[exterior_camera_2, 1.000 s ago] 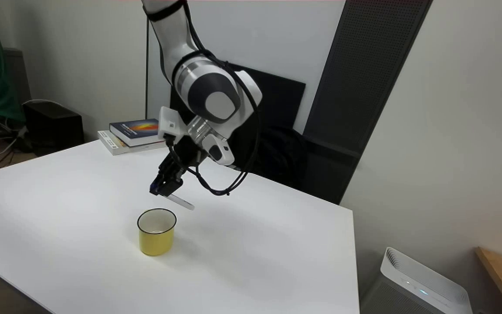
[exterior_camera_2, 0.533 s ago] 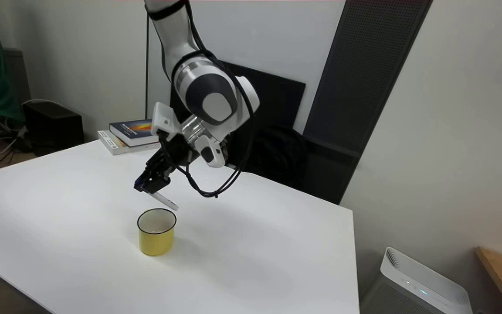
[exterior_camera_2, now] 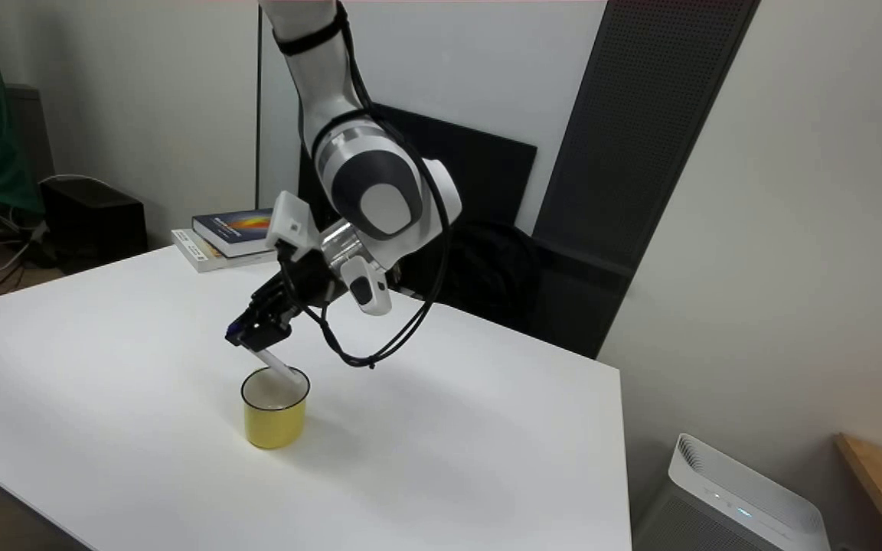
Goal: Put the marker inside the mug cup
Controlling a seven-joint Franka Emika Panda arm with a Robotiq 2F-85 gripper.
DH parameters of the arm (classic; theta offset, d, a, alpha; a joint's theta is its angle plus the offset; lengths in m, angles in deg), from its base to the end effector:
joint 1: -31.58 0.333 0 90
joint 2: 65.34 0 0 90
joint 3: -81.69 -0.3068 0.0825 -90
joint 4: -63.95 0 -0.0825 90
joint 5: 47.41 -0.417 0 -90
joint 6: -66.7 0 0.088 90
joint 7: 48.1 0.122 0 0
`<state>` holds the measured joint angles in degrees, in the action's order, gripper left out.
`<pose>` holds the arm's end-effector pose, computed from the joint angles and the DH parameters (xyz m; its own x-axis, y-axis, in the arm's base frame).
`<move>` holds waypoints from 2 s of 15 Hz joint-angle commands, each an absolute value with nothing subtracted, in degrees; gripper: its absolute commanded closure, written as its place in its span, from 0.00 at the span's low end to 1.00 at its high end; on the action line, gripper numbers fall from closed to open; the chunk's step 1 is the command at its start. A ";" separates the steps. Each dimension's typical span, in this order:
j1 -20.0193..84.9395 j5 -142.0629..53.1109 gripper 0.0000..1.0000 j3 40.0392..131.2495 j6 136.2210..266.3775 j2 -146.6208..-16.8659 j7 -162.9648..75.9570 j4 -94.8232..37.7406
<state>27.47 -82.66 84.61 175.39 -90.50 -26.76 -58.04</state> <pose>0.5091 -0.0140 0.1277 0.4467 -0.5413 -0.7123 -0.7952 -0.6050 -0.0390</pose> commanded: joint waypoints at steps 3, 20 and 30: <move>26.54 -85.07 0.94 84.77 173.12 -94.16 -28.17 -55.80; 27.96 -85.07 0.25 85.00 179.00 -97.84 -31.88 -55.68; 30.09 -69.97 0.00 86.09 192.25 -93.69 -35.38 -60.08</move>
